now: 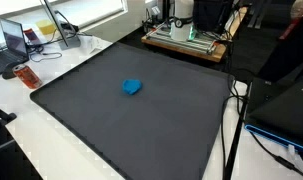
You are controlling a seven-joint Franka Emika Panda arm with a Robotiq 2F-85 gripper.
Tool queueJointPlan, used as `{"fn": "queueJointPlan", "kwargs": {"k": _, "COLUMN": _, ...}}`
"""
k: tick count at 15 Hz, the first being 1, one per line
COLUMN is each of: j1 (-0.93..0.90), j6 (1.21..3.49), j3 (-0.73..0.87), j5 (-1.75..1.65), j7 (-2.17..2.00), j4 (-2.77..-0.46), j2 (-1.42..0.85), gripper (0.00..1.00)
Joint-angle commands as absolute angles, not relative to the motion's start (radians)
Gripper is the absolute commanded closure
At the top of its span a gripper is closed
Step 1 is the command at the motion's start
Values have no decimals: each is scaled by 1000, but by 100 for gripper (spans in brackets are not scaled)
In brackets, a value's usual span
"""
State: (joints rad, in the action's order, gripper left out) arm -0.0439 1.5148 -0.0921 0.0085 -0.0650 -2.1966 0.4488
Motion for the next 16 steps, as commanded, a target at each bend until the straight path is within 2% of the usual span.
{"fn": "queueJointPlan", "kwargs": {"k": 1, "j1": -50, "j6": 1512, "j3": -88, "j5": 7, "j7": -67, "j4": -2194, "j2": 448, "gripper": 0}}
{"fn": "queueJointPlan", "kwargs": {"k": 10, "j1": -50, "j6": 1512, "j3": -88, "j5": 7, "j7": -67, "j4": -2194, "j2": 448, "gripper": 0}}
{"fn": "queueJointPlan", "kwargs": {"k": 16, "j1": -56, "j6": 1738, "j3": -81, "j5": 146, "j7": -60, "j4": -2089, "j2": 245, "gripper": 0}}
